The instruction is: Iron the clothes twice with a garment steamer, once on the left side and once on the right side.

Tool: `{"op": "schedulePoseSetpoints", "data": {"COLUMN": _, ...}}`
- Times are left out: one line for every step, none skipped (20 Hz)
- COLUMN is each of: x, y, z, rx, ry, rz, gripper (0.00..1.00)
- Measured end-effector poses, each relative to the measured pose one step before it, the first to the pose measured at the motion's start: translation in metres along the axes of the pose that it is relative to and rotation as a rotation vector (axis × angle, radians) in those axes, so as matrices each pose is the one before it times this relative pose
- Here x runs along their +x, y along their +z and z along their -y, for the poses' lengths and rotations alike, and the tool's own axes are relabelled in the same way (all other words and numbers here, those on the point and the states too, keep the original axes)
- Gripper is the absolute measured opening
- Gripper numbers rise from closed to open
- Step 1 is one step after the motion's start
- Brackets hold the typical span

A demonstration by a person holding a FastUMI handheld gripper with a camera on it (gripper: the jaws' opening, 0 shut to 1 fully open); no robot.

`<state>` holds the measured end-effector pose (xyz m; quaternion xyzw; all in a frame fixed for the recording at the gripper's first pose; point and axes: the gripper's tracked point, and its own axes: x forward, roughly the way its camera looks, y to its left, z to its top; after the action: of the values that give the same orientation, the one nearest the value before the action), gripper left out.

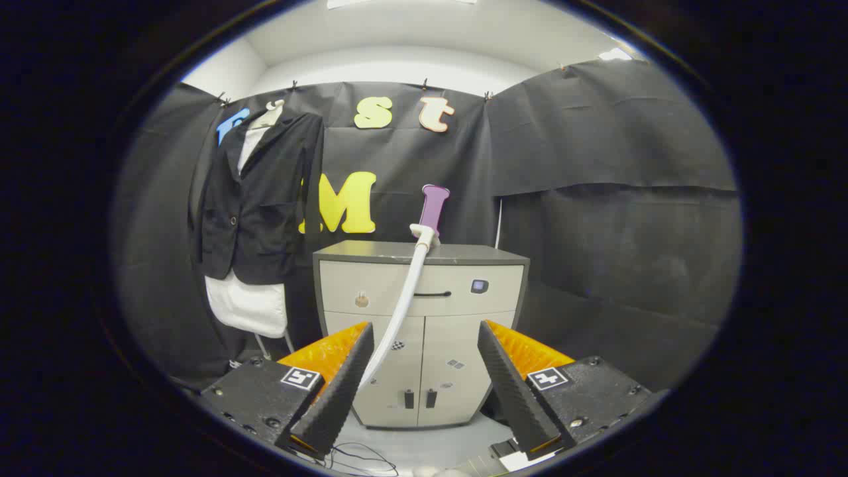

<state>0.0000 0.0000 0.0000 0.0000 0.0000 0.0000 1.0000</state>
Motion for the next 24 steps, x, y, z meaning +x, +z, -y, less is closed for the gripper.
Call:
{"op": "schedulePoseSetpoints", "data": {"x": 0.00241, "y": 0.00178, "z": -0.00183, "rx": 0.00496, "ry": -0.00182, "rz": 0.00169, "gripper": 0.98}}
{"op": "schedulePoseSetpoints", "data": {"x": 0.00378, "y": -0.00042, "z": -0.00217, "rx": 0.00424, "ry": 0.00005, "rz": -0.00023, "gripper": 0.98}}
{"op": "schedulePoseSetpoints", "data": {"x": 0.00283, "y": 0.00115, "z": -0.00277, "rx": 0.00276, "ry": 0.00197, "rz": -0.00007, "gripper": 0.98}}
{"op": "schedulePoseSetpoints", "data": {"x": 0.00366, "y": 0.00029, "z": -0.00178, "rx": -0.00161, "ry": -0.00124, "rz": -0.00035, "gripper": 0.98}}
{"op": "schedulePoseSetpoints", "data": {"x": 0.00114, "y": 0.00142, "z": -0.00264, "rx": -0.00395, "ry": 0.00251, "rz": 0.00336, "gripper": 0.98}}
{"op": "schedulePoseSetpoints", "data": {"x": 0.00186, "y": 0.00151, "z": -0.00153, "rx": -0.00507, "ry": -0.00249, "rz": 0.0018, "gripper": 0.98}}
{"op": "schedulePoseSetpoints", "data": {"x": 0.00167, "y": 0.00192, "z": -0.00051, "rx": -0.00313, "ry": -0.00066, "rz": 0.00243, "gripper": 0.99}}
{"op": "schedulePoseSetpoints", "data": {"x": 0.00229, "y": 0.00136, "z": -0.00041, "rx": -0.00072, "ry": -0.00229, "rz": 0.00155, "gripper": 0.99}}
{"op": "schedulePoseSetpoints", "data": {"x": 0.00212, "y": 0.0016, "z": -0.00039, "rx": 0.00173, "ry": -0.00318, "rz": 0.0003, "gripper": 0.99}}
{"op": "schedulePoseSetpoints", "data": {"x": 0.00261, "y": 0.00192, "z": -0.00011, "rx": 0.00335, "ry": -0.00206, "rz": 0.00039, "gripper": 0.99}}
{"op": "schedulePoseSetpoints", "data": {"x": 0.00198, "y": 0.00288, "z": -0.00014, "rx": 0.00365, "ry": -0.00252, "rz": 0.0007, "gripper": 0.99}}
{"op": "schedulePoseSetpoints", "data": {"x": 0.00254, "y": 0.00198, "z": -0.00037, "rx": 0.00144, "ry": -0.00079, "rz": -0.00032, "gripper": 0.99}}
{"op": "schedulePoseSetpoints", "data": {"x": 0.00258, "y": 0.00397, "z": 0.0007, "rx": -0.00187, "ry": -0.0016, "rz": 0.00221, "gripper": 0.99}}
{"op": "schedulePoseSetpoints", "data": {"x": 0.0043, "y": 0.0048, "z": 0.00243, "rx": -0.0042, "ry": -0.00282, "rz": 0.00295, "gripper": 0.99}}
{"op": "schedulePoseSetpoints", "data": {"x": 0.00444, "y": 0.00529, "z": 0.00285, "rx": -0.00509, "ry": -0.00536, "rz": -0.00088, "gripper": 0.99}}
{"op": "schedulePoseSetpoints", "data": {"x": 0.00513, "y": 0.00544, "z": 0.00286, "rx": -0.00102, "ry": -0.00429, "rz": -0.00102, "gripper": 0.99}}
{"op": "schedulePoseSetpoints", "data": {"x": 0.00617, "y": 0.00742, "z": 0.00279, "rx": 0.00383, "ry": -0.00377, "rz": -0.00219, "gripper": 0.99}}
{"op": "schedulePoseSetpoints", "data": {"x": 0.00868, "y": 0.00753, "z": 0.00417, "rx": 0.00793, "ry": -0.00379, "rz": 0.00176, "gripper": 0.99}}
{"op": "schedulePoseSetpoints", "data": {"x": 0.00953, "y": 0.00941, "z": 0.00505, "rx": 0.00807, "ry": -0.00675, "rz": 0.00231, "gripper": 0.98}}
{"op": "schedulePoseSetpoints", "data": {"x": 0.01023, "y": 0.00743, "z": 0.00615, "rx": 0.00762, "ry": -0.00711, "rz": -0.00162, "gripper": 0.99}}
{"op": "schedulePoseSetpoints", "data": {"x": 0.01272, "y": 0.00699, "z": 0.00451, "rx": 0.00666, "ry": -0.00346, "rz": -0.00473, "gripper": 0.99}}
{"op": "schedulePoseSetpoints", "data": {"x": 0.01393, "y": 0.00924, "z": 0.00452, "rx": 0.00846, "ry": 0.00137, "rz": -0.00191, "gripper": 0.98}}
{"op": "schedulePoseSetpoints", "data": {"x": 0.01518, "y": 0.01015, "z": 0.00411, "rx": 0.0066, "ry": 0.00044, "rz": -0.00002, "gripper": 0.99}}
{"op": "schedulePoseSetpoints", "data": {"x": 0.01762, "y": 0.00944, "z": 0.00537, "rx": 0.00777, "ry": -0.00128, "rz": 0.00148, "gripper": 0.99}}
